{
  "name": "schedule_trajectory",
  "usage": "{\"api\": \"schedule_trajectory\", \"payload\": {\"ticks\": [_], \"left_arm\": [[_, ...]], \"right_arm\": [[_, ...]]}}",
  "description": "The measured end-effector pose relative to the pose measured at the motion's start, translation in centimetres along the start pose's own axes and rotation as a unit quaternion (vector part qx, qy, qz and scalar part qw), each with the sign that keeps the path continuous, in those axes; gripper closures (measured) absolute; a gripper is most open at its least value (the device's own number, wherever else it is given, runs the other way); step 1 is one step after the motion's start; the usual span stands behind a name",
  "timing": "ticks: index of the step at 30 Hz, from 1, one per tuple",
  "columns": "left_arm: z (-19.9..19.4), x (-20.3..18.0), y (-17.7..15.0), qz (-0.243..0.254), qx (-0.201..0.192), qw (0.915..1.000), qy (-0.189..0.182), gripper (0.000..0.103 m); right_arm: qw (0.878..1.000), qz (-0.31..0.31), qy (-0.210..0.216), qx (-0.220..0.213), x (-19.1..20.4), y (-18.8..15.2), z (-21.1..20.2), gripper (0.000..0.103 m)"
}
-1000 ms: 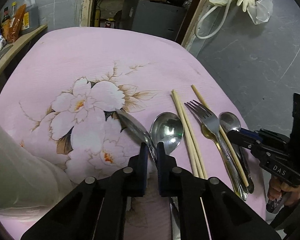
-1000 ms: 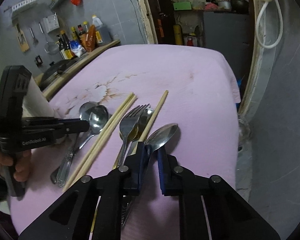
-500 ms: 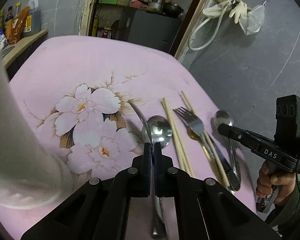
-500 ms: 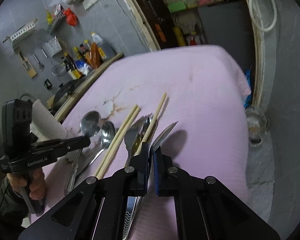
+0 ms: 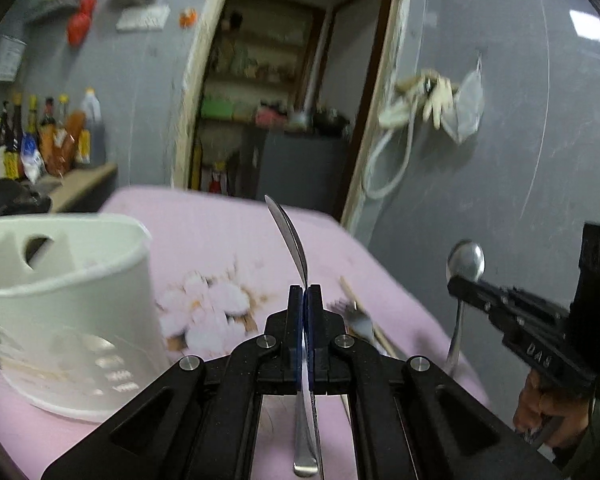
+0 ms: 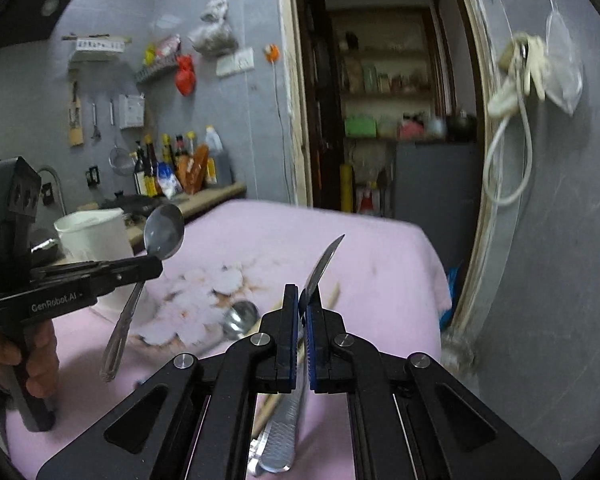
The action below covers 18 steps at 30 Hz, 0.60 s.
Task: Organize utensils
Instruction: 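Lift the spoon with left tool while right tool carries the knife to the caddy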
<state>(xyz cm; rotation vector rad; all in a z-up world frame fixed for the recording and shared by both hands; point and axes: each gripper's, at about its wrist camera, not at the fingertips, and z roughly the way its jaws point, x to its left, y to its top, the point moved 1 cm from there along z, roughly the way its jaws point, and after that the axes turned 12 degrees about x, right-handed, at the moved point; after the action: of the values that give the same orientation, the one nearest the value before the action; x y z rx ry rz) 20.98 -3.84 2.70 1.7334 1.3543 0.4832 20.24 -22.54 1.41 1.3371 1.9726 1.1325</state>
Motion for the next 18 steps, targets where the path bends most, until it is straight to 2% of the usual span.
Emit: {"api": "schedule_trajectory", "payload": {"ticks": [6, 12, 18], "left_arm": [[-3.1, 1.6, 1.8, -0.018, -0.068, 0.9974, 0.016, 0.103], [-6.5, 4.8, 3.1, -0.030, -0.111, 0.9923, 0.046, 0.103], [-10.4, 10.6, 4.7, -0.056, -0.156, 0.9827, 0.082, 0.103]], "right_arm": [[0.999, -0.009, 0.011, -0.043, 1.9, 2.1, -0.7, 0.101], [0.995, -0.036, 0.029, -0.092, 5.3, 5.1, -1.0, 0.101], [0.986, -0.052, 0.082, -0.133, 9.4, 8.9, 0.3, 0.101]]}}
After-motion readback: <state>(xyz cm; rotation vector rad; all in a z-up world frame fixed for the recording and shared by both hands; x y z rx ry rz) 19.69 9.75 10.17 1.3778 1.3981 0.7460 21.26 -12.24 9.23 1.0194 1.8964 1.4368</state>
